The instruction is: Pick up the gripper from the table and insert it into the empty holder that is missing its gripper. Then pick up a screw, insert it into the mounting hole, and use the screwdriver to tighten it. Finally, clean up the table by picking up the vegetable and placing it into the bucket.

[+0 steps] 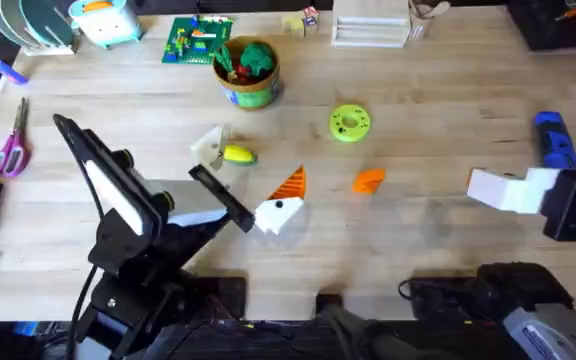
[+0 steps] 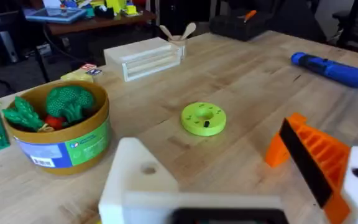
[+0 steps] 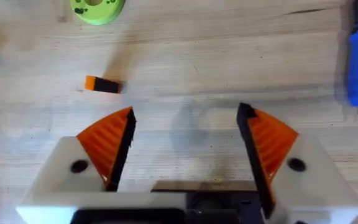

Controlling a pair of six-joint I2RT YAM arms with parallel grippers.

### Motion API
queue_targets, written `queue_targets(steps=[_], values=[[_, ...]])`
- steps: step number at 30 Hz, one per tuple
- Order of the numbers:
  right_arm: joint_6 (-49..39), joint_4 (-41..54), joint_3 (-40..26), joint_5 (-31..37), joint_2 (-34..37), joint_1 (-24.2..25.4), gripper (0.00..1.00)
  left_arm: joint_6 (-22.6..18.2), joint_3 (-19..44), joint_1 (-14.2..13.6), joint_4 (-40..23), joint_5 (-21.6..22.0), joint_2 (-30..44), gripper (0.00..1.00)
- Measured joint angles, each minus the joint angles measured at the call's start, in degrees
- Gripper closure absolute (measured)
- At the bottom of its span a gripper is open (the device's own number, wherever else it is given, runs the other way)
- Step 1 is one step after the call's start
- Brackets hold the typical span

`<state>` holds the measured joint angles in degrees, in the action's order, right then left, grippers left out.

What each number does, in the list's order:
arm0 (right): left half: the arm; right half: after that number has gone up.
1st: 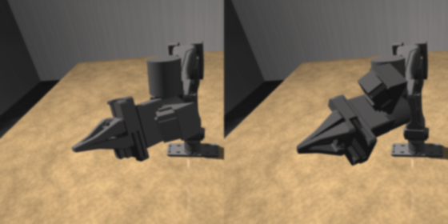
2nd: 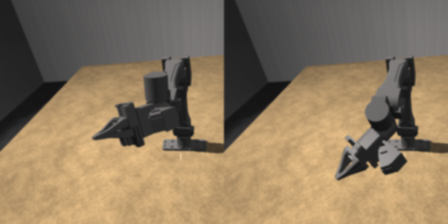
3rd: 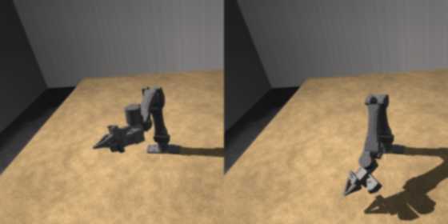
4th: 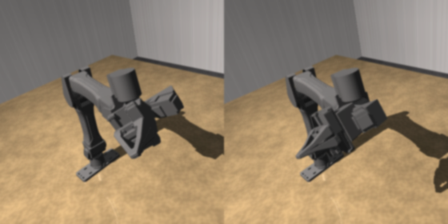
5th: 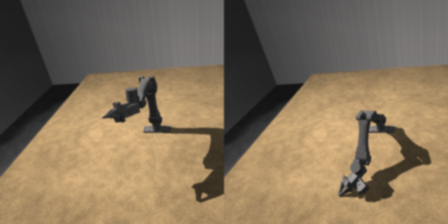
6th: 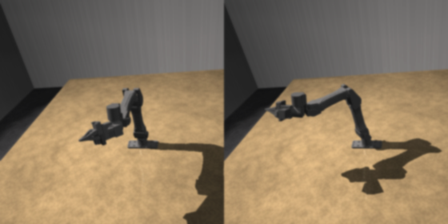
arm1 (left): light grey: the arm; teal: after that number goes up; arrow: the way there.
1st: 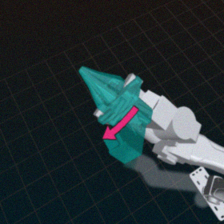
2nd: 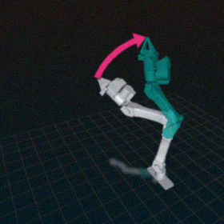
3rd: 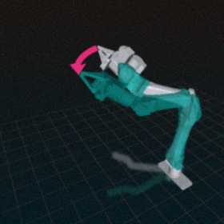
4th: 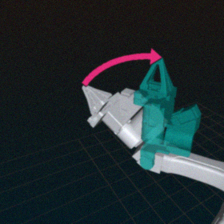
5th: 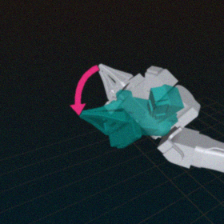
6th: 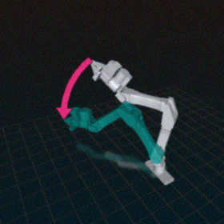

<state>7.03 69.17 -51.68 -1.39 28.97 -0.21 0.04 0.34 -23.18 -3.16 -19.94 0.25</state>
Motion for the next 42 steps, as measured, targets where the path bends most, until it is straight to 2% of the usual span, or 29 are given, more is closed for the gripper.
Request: queue_targets(steps=[17, 21, 27, 30, 35, 39, 42], values=[[0.0, -0.1, 0.0, 0.0, 0.0, 0.0, 0.011, 0.0, 0.0, 0.0, 0.0, 0.0, 0.0, 0.007], [0.0, -2.7, 0.0, 0.0, 0.0, 0.0, 0.01, 0.4, 0.0, 0.0, 0.0, -0.5, 0.0, 0.008], [0.0, -5.5, 0.0, -1.5, 0.0, 0.0, 0.011, 6.0, 0.0, 0.0, 0.2, -3.9, 0.0, 0.008], [-5.0, -8.2, 0.0, -4.9, 0.8, 0.0, 0.01, 8.5, 0.0, 0.0, 0.2, -5.5, 0.0, 0.009], [-14.3, -9.7, -0.4, -9.2, 8.1, -1.3, 0.011, 10.4, 0.0, 0.0, 0.2, -6.9, 0.0, 0.008], [-19.7, -9.1, -0.6, -10.8, 16.9, -7.0, 0.011, 11.0, 0.0, 0.0, 0.2, -7.4, 0.0, 0.008], [-23.7, -9.2, -0.6, -11.4, 23.2, -13.2, 0.01, 11.2, 0.0, 0.0, 0.2, -7.5, 0.0, 0.009]])
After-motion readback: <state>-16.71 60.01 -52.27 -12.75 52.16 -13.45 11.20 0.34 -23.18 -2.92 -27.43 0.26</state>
